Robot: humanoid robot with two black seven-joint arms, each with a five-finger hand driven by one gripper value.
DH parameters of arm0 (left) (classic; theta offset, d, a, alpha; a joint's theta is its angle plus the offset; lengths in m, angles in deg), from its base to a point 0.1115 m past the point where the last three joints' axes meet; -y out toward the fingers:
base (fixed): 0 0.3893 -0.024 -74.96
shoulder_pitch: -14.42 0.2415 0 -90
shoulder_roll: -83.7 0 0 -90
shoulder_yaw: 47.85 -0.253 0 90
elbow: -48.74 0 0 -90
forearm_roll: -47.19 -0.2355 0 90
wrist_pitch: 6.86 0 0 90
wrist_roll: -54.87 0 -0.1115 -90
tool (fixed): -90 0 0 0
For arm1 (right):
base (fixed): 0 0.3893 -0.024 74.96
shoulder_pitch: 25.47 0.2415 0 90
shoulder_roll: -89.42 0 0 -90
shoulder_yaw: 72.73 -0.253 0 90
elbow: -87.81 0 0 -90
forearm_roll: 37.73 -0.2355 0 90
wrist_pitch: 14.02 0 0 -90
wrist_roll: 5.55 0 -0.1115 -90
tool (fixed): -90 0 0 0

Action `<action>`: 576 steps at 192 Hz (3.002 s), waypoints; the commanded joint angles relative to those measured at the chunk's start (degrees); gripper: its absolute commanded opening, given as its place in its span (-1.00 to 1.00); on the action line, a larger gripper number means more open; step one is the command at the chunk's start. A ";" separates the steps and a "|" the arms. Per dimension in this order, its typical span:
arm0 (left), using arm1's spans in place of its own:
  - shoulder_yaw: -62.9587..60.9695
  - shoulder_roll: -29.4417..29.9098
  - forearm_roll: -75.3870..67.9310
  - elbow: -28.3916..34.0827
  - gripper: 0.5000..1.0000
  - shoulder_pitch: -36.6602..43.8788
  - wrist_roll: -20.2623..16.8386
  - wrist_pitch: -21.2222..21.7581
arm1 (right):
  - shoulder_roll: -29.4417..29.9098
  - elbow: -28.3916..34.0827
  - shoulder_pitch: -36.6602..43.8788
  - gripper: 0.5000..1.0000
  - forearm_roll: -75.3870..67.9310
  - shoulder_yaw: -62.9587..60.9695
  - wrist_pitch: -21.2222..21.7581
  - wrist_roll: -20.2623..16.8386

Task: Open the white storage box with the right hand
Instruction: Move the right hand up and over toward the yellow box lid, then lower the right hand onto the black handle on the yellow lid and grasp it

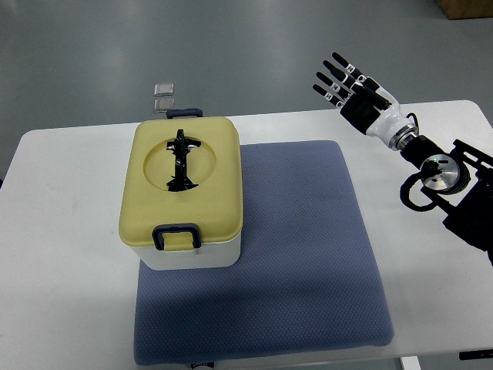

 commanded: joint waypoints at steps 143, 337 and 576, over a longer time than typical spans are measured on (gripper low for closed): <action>-0.15 0.00 0.00 0.04 1.00 0.00 0.00 -0.18 | -4.33 17.43 40.40 0.71 79.93 17.24 6.76 -5.82; -0.07 0.00 0.00 0.04 1.00 0.00 0.00 -0.44 | 6.74 22.87 42.16 0.69 84.85 25.33 6.65 -5.03; -0.07 0.00 0.00 0.13 1.00 0.09 0.00 -0.44 | 12.89 18.83 38.12 -0.41 85.03 26.91 -3.46 -4.59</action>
